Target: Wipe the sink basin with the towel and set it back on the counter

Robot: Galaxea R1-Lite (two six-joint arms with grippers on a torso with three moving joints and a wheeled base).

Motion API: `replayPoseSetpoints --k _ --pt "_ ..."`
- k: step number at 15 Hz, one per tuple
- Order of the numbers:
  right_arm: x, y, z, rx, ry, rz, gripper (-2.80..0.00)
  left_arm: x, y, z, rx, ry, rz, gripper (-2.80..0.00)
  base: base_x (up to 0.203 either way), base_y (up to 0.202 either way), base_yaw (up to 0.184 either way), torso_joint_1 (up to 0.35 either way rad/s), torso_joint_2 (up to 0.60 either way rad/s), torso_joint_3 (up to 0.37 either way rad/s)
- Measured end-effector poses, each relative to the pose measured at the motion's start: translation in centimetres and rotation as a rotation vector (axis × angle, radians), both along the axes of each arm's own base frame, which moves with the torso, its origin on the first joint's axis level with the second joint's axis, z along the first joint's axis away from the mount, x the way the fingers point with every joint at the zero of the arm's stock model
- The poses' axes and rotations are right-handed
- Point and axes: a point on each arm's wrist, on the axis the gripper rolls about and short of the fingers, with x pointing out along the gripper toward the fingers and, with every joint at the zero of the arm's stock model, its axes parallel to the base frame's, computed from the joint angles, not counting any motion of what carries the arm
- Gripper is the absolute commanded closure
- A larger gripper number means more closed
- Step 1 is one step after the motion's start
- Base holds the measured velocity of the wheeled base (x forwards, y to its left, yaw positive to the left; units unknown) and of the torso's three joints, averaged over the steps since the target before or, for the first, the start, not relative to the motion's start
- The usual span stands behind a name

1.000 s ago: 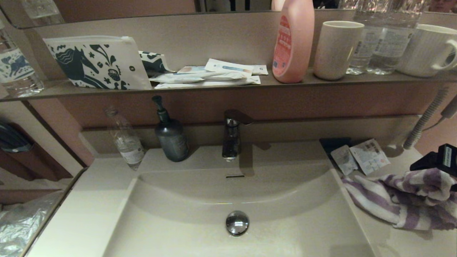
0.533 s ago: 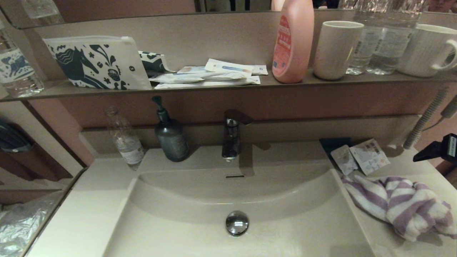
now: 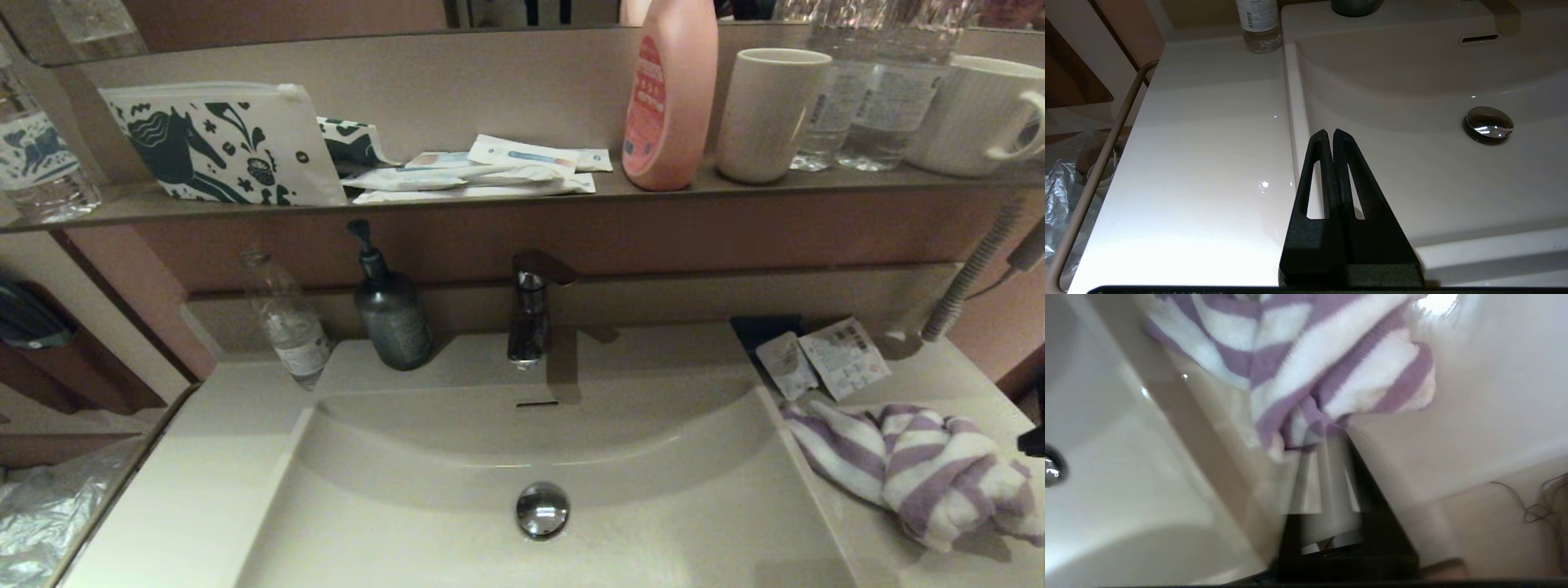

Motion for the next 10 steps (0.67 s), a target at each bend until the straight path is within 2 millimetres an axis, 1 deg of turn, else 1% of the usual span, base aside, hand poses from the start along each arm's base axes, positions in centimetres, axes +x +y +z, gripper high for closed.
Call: replayPoseSetpoints --k 1,4,8,10 --pt "-0.2 -0.1 -0.6 -0.003 -0.008 -0.001 0.0 0.0 0.0 0.0 0.0 0.001 0.0 0.0 0.0 0.0 0.0 0.0 0.0 0.0" --pt "-0.2 -0.1 -3.6 -0.018 0.004 0.031 0.0 0.0 0.0 0.0 0.0 0.0 0.0 0.0 0.0 0.0 0.0 0.0 0.0 0.0" --pt "1.9 -0.5 -7.4 -0.031 0.053 0.065 0.0 0.0 0.0 0.0 0.0 0.0 0.0 0.0 0.0 0.0 0.0 0.0 0.0 0.0" --pt "3.2 -0.9 -9.0 -0.031 0.077 0.07 0.0 0.0 0.0 0.0 0.0 0.0 0.0 0.0 0.0 0.0 0.0 0.0 0.0 0.0"
